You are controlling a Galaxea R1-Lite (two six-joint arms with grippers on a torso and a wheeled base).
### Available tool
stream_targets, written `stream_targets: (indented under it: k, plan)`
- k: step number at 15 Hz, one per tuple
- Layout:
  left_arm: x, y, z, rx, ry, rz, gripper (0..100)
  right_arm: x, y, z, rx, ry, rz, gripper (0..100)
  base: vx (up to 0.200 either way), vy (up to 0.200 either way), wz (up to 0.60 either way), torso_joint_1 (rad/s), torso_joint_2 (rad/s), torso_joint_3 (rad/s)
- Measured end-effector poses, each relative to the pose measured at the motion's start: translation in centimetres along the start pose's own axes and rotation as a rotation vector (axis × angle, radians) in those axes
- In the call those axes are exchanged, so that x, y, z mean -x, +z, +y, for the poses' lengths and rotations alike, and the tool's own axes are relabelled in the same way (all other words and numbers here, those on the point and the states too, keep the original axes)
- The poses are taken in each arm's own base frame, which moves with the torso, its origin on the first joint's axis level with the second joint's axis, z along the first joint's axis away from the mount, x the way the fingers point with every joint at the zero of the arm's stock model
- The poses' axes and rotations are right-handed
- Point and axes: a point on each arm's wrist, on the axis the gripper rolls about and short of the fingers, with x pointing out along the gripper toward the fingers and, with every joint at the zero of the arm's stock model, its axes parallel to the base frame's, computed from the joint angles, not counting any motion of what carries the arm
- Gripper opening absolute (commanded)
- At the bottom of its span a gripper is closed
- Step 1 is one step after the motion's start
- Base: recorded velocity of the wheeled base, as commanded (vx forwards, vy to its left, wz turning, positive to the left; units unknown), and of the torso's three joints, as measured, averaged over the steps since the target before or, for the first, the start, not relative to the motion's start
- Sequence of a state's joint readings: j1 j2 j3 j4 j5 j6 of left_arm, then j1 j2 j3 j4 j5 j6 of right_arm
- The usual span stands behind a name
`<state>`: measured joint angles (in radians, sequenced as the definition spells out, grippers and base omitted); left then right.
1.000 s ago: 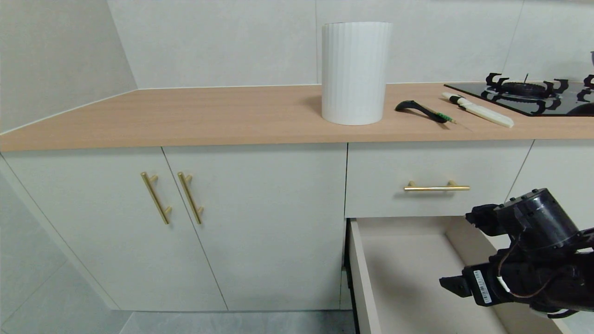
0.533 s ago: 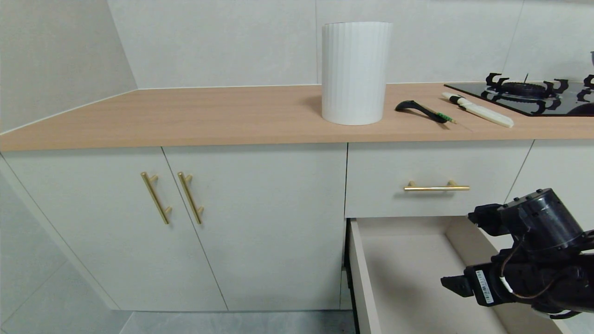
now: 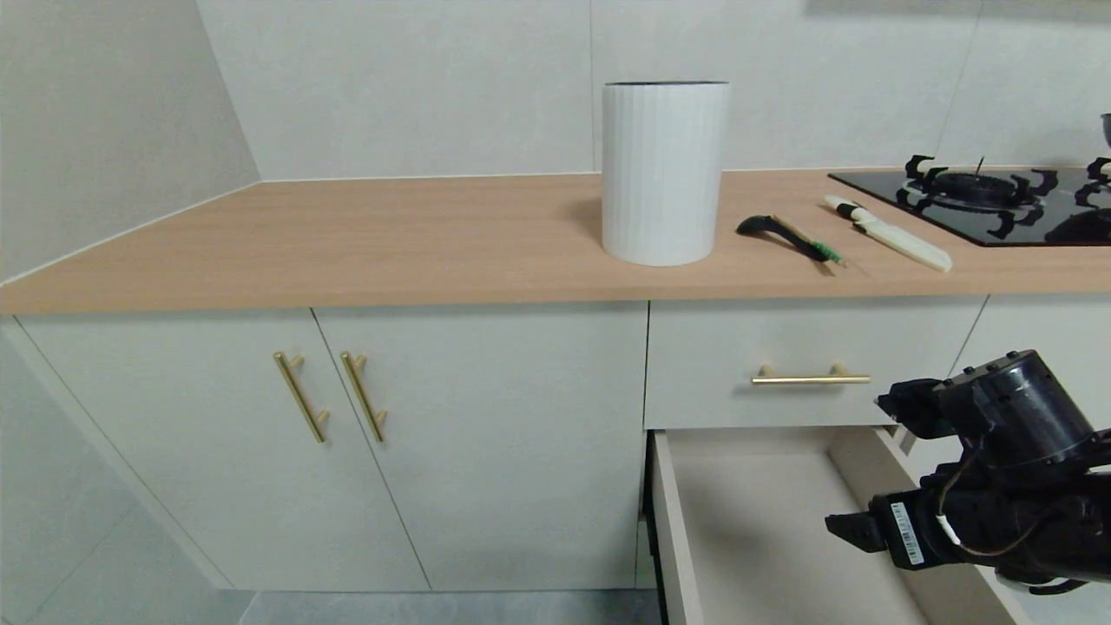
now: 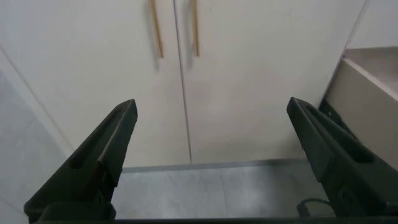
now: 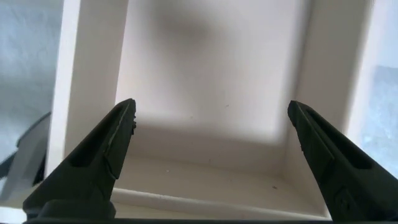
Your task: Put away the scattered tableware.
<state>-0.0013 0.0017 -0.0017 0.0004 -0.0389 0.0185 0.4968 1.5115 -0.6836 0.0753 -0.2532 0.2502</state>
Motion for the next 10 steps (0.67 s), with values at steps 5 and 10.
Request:
stream_targets:
  k: [5, 10]
  plan:
    - [0.00, -0.01, 0.00, 0.000, 0.001, 0.001, 100, 0.00, -0.04, -0.02, 0.000, -0.001, 0.002, 100, 0.000, 0.000, 0.00, 0.177, -0.47, -0.288]
    - [0.00, -0.02, 0.00, 0.000, 0.000, 0.002, 100, -0.04, -0.08, -0.02, 0.001, -0.001, 0.005, 100, 0.000, 0.000, 0.00, 0.207, -0.48, -0.284]
